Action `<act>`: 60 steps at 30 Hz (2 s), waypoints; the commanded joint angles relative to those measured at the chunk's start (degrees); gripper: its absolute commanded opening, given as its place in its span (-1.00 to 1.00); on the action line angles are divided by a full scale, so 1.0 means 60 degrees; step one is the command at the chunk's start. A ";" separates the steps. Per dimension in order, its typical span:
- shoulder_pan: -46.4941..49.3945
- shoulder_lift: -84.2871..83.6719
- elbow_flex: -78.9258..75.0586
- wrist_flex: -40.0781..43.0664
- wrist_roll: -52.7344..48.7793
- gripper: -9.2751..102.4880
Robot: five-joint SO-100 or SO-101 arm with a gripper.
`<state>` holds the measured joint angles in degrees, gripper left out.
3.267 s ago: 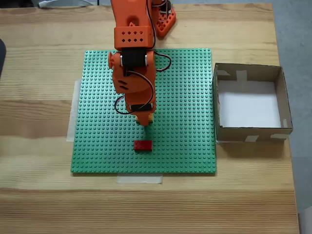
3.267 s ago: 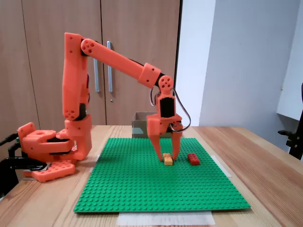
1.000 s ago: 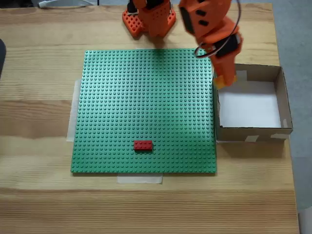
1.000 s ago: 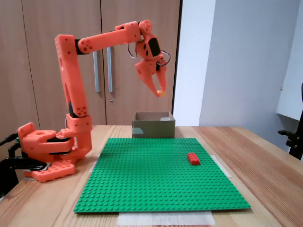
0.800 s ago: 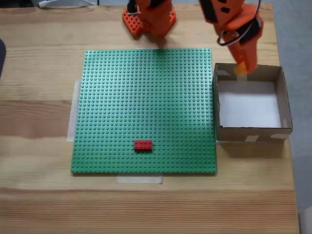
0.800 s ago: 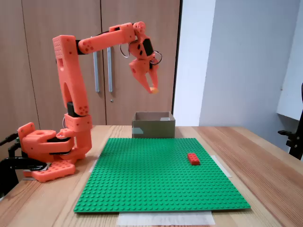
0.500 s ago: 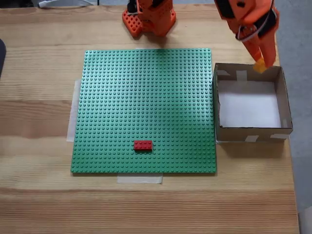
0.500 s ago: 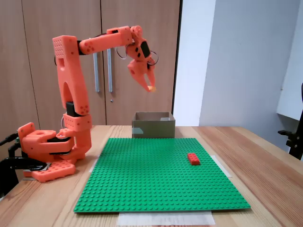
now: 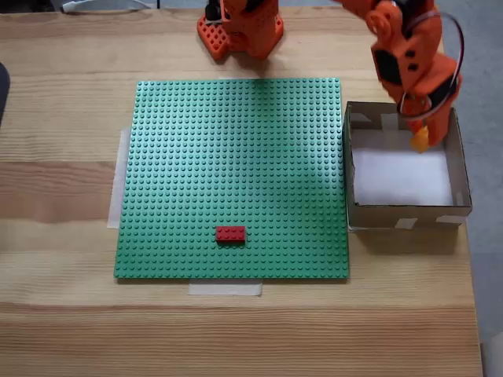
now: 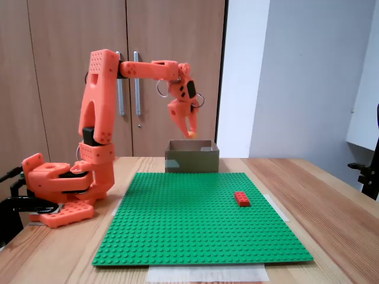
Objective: Pick the yellow lego block and put it in the box.
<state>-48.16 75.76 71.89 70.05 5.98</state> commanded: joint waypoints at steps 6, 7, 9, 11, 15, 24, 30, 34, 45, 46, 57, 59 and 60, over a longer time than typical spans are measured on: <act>0.0205 -0.1289 -0.0439 -0.0835 0.0029 -0.83; 0.0205 -0.1421 -0.0425 -0.0835 0.0059 -0.83; 0.0205 -0.1523 -0.0264 -0.0923 0.0073 -0.83; 0.0249 -0.1582 -0.0015 -0.1069 0.0073 -0.83; 0.0308 -0.1641 0.0498 -0.1377 -0.0088 -0.82; 0.0205 -0.1655 0.1025 -0.1816 -0.0205 -0.80; 0.0103 -0.1655 0.1274 -0.1948 -0.0308 -0.73; 0.0044 -0.1567 0.1289 -0.1919 -0.0308 -0.62; 0.0015 -0.1187 0.1128 -0.1597 -0.0322 -0.50; 0.0015 -0.1084 0.1143 -0.1597 -0.0322 -0.50; 0.0352 0.0967 0.2197 -0.2109 -0.0366 -0.60; 0.0469 0.1567 0.2739 -0.2417 -0.0469 -0.63; 0.0513 0.1875 0.2974 -0.2563 -0.0513 -0.64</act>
<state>-46.05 80.07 87.98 56.69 3.78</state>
